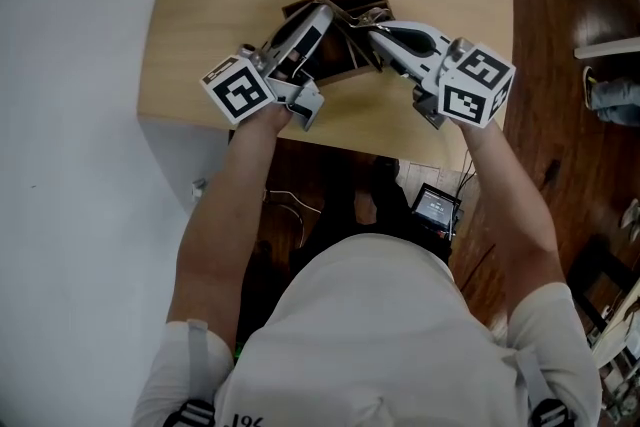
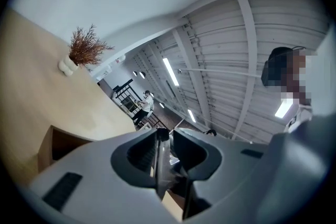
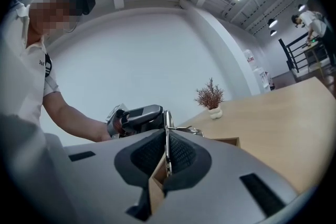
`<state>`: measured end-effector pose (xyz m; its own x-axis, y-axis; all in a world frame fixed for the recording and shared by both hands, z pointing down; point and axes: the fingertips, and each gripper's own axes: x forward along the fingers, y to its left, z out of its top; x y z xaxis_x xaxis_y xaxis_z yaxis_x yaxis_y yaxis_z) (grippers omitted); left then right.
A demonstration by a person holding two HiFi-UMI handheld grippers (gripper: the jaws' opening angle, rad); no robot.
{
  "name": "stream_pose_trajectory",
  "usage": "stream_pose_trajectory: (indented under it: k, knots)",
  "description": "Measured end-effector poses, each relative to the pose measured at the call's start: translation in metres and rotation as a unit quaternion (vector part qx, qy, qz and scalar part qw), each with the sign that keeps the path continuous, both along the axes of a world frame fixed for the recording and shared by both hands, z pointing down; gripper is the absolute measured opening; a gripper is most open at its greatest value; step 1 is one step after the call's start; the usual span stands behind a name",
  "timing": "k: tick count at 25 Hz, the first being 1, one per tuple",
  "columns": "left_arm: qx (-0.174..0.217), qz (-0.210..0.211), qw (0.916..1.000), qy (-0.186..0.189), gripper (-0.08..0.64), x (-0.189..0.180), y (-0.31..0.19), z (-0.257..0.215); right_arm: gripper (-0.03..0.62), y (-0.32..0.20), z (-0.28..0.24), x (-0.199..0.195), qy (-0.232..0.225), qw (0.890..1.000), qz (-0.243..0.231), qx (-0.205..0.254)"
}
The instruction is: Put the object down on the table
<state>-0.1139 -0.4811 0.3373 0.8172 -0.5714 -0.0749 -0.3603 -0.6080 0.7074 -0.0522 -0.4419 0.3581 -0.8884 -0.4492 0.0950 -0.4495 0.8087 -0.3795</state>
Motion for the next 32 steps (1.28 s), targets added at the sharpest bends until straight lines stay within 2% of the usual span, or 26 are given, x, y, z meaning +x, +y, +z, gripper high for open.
stream_pose_trajectory:
  k: [5, 8, 13, 18, 22, 32]
  knots:
    - [0.024, 0.017, 0.9992, -0.025, 0.071, 0.004, 0.002, -0.001, 0.003, -0.003, 0.013, 0.001, 0.038, 0.999, -0.014, 0.009]
    - [0.024, 0.023, 0.9985, -0.044, 0.071, 0.006, 0.002, 0.009, 0.003, -0.005, 0.024, 0.002, 0.049, 0.999, -0.019, 0.009]
    - [0.027, 0.036, 0.9975, -0.055, 0.071, 0.009, 0.002, 0.018, 0.003, -0.005, 0.036, 0.003, 0.069, 0.997, -0.035, 0.022]
    - [0.048, 0.053, 0.9958, -0.057, 0.069, 0.014, 0.001, 0.011, 0.003, 0.003, 0.08, 0.01, 0.142, 0.989, -0.05, 0.008]
    - [0.047, 0.08, 0.993, -0.072, 0.069, 0.024, 0.011, 0.019, 0.003, 0.005, 0.092, 0.013, 0.128, 0.991, -0.036, -0.017]
    - [0.016, 0.081, 0.9927, -0.088, 0.069, 0.028, 0.019, 0.032, 0.005, -0.005, 0.085, 0.015, 0.107, 0.992, -0.001, -0.06]
